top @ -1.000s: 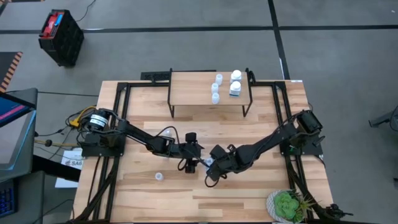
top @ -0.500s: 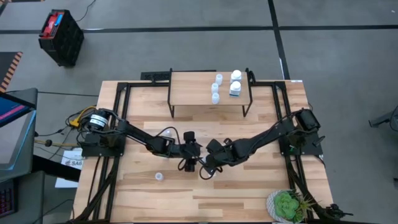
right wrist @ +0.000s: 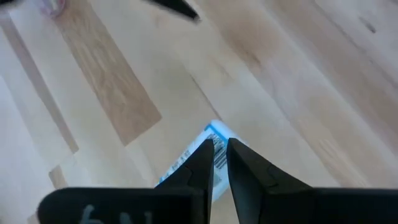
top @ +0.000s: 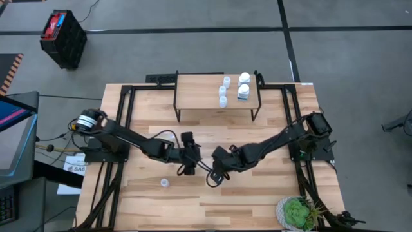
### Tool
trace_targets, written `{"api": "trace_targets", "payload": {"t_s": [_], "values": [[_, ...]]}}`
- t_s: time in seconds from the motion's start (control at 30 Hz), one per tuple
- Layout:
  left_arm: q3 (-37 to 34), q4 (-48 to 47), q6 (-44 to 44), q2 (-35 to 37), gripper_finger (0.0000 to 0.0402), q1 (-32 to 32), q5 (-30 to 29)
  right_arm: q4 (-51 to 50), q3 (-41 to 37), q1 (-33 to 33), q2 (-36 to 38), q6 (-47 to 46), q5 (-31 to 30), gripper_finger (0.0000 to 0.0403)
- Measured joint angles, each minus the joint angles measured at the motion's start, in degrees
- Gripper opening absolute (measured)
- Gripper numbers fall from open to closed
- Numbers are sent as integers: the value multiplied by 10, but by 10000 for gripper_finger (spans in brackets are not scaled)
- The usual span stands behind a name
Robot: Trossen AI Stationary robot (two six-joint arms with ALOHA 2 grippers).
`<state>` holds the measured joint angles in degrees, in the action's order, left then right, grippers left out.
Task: Pick and place medicine bottles onto shelf by color
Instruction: Move the white pill bottle to the center of the table
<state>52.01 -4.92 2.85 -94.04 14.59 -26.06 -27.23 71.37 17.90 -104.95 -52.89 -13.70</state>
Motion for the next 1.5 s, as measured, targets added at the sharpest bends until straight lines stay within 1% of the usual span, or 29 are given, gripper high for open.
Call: {"api": "trace_targets", "payload": {"t_s": [0.23,0.3,0.43,0.7,0.83,1.0,1.5], "values": [[0,-135,50,62,245,17,-67,7,0,-4,0,9,1,69],[0,-190,69,77,245,25,-85,8,0,-4,0,9,3,69],[0,-268,114,111,245,46,-137,8,0,-3,0,9,7,69],[0,-367,188,202,245,84,-208,8,-1,-7,-3,9,36,69],[0,-395,213,242,245,98,-242,6,-1,-14,-3,9,35,69],[0,-404,214,270,245,106,-248,7,-2,-28,-3,10,44,69],[0,-413,216,275,245,105,-257,11,-4,-29,-4,28,63,69]]}}
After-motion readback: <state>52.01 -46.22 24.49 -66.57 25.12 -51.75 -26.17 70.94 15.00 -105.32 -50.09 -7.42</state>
